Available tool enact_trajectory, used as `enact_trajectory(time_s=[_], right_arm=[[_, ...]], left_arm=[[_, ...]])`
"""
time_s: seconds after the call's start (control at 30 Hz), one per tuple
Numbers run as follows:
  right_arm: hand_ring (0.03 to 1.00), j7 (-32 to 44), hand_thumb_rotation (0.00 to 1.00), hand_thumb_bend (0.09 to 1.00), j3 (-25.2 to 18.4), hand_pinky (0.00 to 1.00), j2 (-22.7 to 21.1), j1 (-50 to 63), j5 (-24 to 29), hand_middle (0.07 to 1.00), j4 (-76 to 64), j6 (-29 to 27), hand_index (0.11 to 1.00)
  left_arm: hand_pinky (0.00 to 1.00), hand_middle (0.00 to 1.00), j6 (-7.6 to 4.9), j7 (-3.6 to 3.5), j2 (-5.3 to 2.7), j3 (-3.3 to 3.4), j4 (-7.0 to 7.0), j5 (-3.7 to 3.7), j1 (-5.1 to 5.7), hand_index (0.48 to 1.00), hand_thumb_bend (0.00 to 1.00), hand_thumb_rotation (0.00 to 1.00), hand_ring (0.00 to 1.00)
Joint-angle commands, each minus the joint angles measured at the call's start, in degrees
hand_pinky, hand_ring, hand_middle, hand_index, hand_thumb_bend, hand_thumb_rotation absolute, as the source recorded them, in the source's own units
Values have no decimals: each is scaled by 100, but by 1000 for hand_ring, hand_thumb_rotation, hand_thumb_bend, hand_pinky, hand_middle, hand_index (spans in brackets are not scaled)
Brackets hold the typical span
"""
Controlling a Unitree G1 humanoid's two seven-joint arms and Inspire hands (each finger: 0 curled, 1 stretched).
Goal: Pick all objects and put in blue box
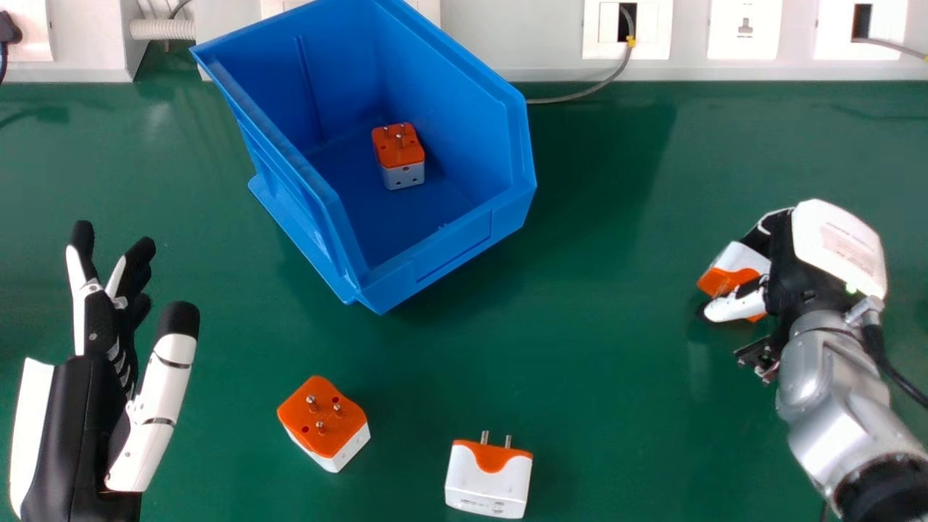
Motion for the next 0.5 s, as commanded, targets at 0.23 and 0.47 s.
enact_trajectory(time_s=[0.23, 0.47], right_arm=[[165, 97, 3, 507, -329, 126, -46, 1422, -274, 415, -3293, 264, 491], [232, 689, 0, 506, -145, 180, 9, 2417, -769, 410, -5374, 292, 508]], left_arm=[[956, 961, -141, 9, 29, -16, 41, 83, -112, 955, 457, 797, 969], [963, 965, -122, 57, -3, -70, 76, 169, -186, 960, 467, 808, 975]])
